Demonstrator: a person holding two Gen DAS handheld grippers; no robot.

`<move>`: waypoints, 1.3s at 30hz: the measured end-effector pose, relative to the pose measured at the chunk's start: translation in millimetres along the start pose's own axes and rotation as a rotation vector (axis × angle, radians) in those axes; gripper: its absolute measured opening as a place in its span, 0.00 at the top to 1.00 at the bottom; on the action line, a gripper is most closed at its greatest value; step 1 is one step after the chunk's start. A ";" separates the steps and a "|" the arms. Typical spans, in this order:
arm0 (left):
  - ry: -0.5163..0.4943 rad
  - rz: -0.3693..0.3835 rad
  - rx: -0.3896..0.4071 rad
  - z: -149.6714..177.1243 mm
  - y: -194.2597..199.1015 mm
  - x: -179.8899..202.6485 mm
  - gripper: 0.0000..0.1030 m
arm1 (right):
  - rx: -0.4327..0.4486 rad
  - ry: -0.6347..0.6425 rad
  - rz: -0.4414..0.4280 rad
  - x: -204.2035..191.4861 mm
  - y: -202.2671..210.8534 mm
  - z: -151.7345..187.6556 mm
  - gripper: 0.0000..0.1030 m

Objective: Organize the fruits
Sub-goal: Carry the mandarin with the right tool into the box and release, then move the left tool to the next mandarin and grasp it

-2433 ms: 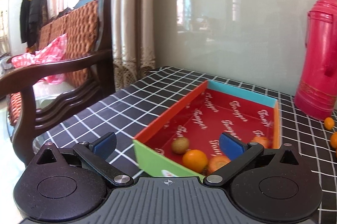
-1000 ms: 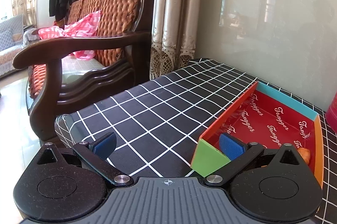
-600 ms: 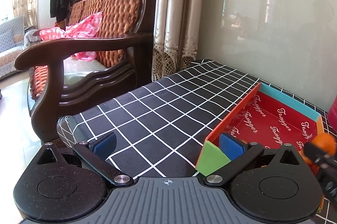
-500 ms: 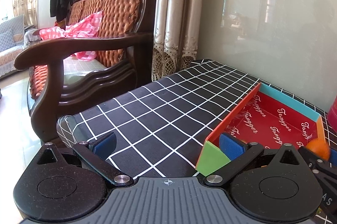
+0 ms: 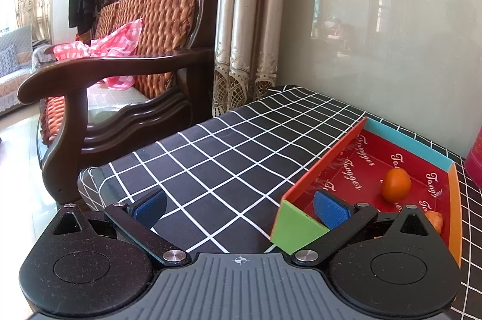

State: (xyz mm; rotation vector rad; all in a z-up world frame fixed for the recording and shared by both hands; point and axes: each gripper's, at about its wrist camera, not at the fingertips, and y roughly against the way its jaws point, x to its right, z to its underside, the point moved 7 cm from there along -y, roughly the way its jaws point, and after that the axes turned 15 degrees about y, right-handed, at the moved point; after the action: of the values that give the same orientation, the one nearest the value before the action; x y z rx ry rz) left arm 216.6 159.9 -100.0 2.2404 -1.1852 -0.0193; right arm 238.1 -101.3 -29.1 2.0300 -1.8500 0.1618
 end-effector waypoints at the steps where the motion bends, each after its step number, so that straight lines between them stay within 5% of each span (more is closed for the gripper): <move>1: -0.004 0.005 0.004 0.4 1.3 2.5 0.00 | -0.001 -0.005 0.041 8.4 2.1 2.2 0.11; 9: -0.067 0.077 0.038 10.3 19.9 40.3 0.00 | -0.075 -0.030 0.403 83.2 21.1 25.9 0.05; 18: -0.179 0.228 0.088 34.6 55.1 106.5 0.00 | -0.130 -0.067 0.622 141.4 51.8 53.0 0.05; 31: -0.424 0.525 -0.019 105.0 89.6 227.4 0.00 | -0.265 -0.118 0.870 201.3 89.2 96.2 0.05; 39: -0.509 0.597 -0.063 142.5 97.6 280.7 0.00 | -0.298 -0.128 0.888 219.9 94.8 109.1 0.05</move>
State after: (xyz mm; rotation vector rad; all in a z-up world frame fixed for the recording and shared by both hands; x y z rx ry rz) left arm 272.7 -164.8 -95.8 1.7899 -2.0520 -0.4007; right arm 153.6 -350.4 -35.2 0.9398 -2.5486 -0.0141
